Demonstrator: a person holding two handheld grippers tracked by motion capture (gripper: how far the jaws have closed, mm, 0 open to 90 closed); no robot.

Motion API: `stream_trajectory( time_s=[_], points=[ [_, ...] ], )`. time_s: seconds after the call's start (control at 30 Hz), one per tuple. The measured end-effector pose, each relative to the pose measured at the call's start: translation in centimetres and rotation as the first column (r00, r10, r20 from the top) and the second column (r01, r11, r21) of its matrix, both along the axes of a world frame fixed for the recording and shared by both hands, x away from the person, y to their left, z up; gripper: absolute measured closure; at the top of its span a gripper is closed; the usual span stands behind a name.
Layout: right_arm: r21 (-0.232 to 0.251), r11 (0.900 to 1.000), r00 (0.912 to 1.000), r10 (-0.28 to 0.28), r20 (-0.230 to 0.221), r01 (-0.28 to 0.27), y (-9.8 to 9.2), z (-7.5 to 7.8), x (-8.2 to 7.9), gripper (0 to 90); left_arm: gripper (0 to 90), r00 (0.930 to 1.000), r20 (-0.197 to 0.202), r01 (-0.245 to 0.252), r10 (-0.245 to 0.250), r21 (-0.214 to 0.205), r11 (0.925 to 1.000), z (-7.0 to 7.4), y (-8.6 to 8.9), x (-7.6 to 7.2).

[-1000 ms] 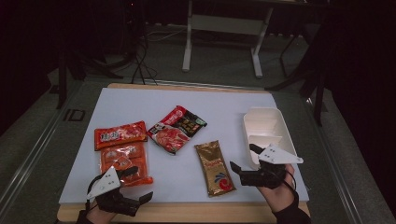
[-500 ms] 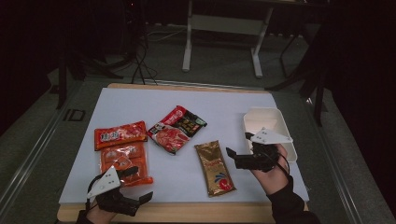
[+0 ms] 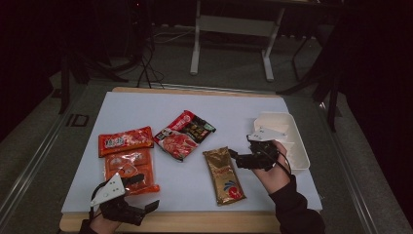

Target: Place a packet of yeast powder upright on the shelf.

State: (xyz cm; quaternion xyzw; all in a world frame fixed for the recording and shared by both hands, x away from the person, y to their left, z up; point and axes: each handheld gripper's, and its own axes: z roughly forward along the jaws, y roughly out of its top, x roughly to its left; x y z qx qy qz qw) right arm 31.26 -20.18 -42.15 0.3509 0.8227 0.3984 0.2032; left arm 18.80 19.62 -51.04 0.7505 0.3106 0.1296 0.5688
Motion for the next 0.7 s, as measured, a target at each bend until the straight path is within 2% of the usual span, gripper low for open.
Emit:
stream_trajectory(
  time_s=[0.03, 0.1, 0.17, 0.3, 0.43, 0.53, 0.7],
  points=[
    [0.006, 1.0, 0.9999, 0.005, -0.012, -0.005, 0.1, -0.1, 0.1, 21.4, 0.6, 1.0, 0.001, -0.001, 0.001, 0.0, 1.0, 0.0, 0.0, 0.0],
    [-0.012, 0.9998, 0.9998, 0.014, -0.015, -0.014, 0.5, -0.4, 0.4, 19.0, 0.6, 1.0, 0.001, 0.0, 0.0, 0.0, 1.0, 0.0, 0.0, 0.0],
    [-0.01, 0.9998, 0.9994, 0.018, -0.031, -0.018, 0.7, -0.7, 0.6, 19.7, 0.6, 1.0, 0.003, -0.001, 0.001, 0.001, 1.0, 0.0, 0.0, 0.0],
    [-0.008, 0.9995, 0.9935, 0.028, -0.11, -0.029, 1.4, -1.6, 1.9, 19.4, 0.6, 1.0, 0.002, -0.001, 0.001, 0.002, 1.0, 0.0, 0.0, 0.0],
    [-0.019, 0.9997, 0.9902, 0.012, -0.139, -0.015, 1.9, -2.7, 3.0, 19.9, 0.6, 1.0, 0.003, -0.001, 0.001, 0.008, 1.0, 0.0, 0.0, 0.0],
    [0.003, 1.0, 0.9864, -0.004, -0.164, 0.005, 2.1, -3.4, 3.9, 20.8, 0.6, 1.0, 0.002, -0.001, 0.001, 0.007, 1.0, 0.0, 0.0, 0.0],
    [-0.032, 0.9992, 0.9806, -0.031, -0.194, 0.026, 2.6, -4.8, 5.0, 22.5, 0.6, 1.0, 0.003, 0.0, 0.0, 0.01, 0.9999, 0.0, 0.0, 0.0]
  ],
)
